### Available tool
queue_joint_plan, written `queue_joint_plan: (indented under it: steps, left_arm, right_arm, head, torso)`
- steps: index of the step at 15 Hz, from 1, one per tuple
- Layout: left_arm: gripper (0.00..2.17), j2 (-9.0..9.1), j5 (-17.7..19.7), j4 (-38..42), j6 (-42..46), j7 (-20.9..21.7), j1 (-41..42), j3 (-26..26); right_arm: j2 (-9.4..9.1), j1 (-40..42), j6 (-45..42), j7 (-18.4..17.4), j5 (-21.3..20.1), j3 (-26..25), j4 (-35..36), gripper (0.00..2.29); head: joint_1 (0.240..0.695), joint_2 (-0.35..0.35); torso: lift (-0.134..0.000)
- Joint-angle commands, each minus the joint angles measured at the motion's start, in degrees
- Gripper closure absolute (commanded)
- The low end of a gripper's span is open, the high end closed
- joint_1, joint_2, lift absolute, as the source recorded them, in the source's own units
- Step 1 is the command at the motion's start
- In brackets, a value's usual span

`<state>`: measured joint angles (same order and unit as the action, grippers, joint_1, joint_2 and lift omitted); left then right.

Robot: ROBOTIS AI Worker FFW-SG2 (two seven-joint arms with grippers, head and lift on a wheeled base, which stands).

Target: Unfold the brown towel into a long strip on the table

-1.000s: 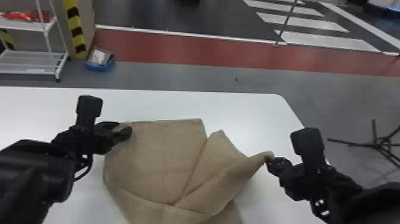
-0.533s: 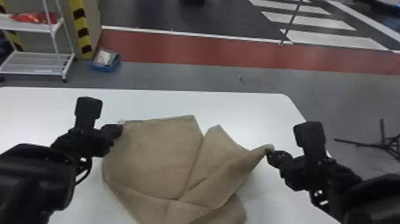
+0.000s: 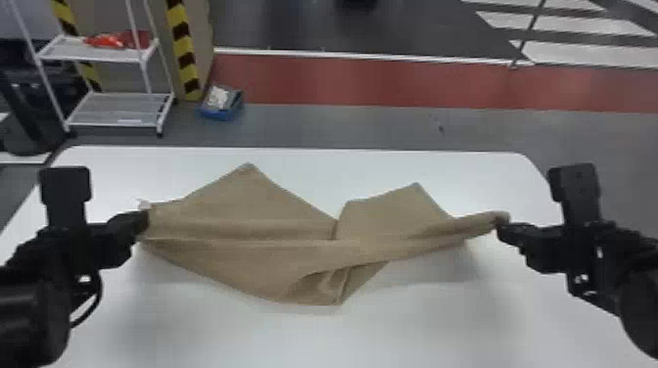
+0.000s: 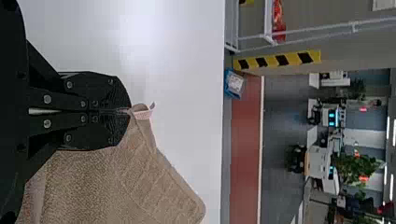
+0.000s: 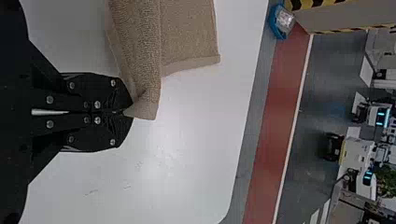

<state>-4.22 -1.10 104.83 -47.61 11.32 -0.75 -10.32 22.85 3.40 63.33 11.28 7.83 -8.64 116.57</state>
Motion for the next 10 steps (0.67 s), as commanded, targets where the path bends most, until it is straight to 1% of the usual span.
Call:
queue_joint_plan:
  steps: [1, 2, 3, 4, 5, 6, 7, 8, 9, 10]
  left_arm:
    - [1.97, 0.18, 1.1, 7.8, -2.1, -1.1, 6.9, -3.2]
    - [1.97, 0.53, 1.4, 10.7, -1.9, -1.7, 10.7, -3.8]
    - [1.97, 0.79, 3.0, 13.6, -1.9, -2.8, 13.9, -4.1]
    - [1.97, 1.15, 3.9, 15.7, -1.9, -3.8, 16.3, -4.1]
    - [1.97, 1.85, 3.6, 17.6, -1.7, -5.0, 18.7, -3.7]
    - [1.89, 2.46, 3.4, 19.2, -1.2, -5.8, 20.6, -3.0]
    - [1.53, 2.55, 3.2, 20.2, -0.5, -6.0, 22.1, -2.1]
    - [0.75, 2.73, 3.2, 20.7, 1.4, -6.0, 23.3, -1.1]
    - [0.07, 2.73, 3.1, 20.8, 2.8, -6.2, 24.2, -0.2]
    - [0.00, 2.73, 3.0, 21.0, 3.0, -6.6, 24.7, 0.7]
  right_arm:
    - [-0.79, 1.3, 0.1, 1.7, -1.3, -1.8, -0.6, 1.56]
    - [-1.14, 2.6, -0.1, 2.3, -1.8, -2.4, -0.5, 1.56]
    - [-1.76, 4.0, -0.3, 3.3, -2.1, -3.2, -0.3, 1.56]
    - [-1.94, 5.0, -0.3, 3.5, -2.2, -3.6, -0.2, 1.56]
    - [-2.20, 5.8, -0.1, 4.6, -2.8, -4.0, -0.1, 1.55]
    - [-2.29, 6.5, 0.3, 5.5, -3.4, -4.2, 0.0, 1.51]
    - [-2.29, 7.2, 0.4, 5.8, -4.1, -4.3, 0.1, 1.26]
    - [-2.29, 8.1, 0.6, 6.5, -5.2, -4.3, 0.5, 0.81]
    - [-2.29, 8.9, 0.8, 7.6, -6.0, -4.4, 0.9, 0.25]
    - [-2.29, 9.3, 0.8, 8.9, -7.0, -4.5, 1.4, 0.02]
  head:
    - [0.695, -0.069]
    - [0.695, -0.060]
    - [0.695, -0.053]
    - [0.695, -0.050]
    - [0.695, -0.050]
    - [0.695, -0.054]
    - [0.695, -0.058]
    - [0.695, -0.065]
    - [0.695, -0.075]
    - [0.695, -0.088]
  torso:
    - [-0.124]
    - [-0.124]
    - [-0.124]
    - [-0.124]
    - [-0.124]
    - [-0.124]
    - [-0.124]
    - [-0.124]
    - [-0.124]
    - [-0.124]
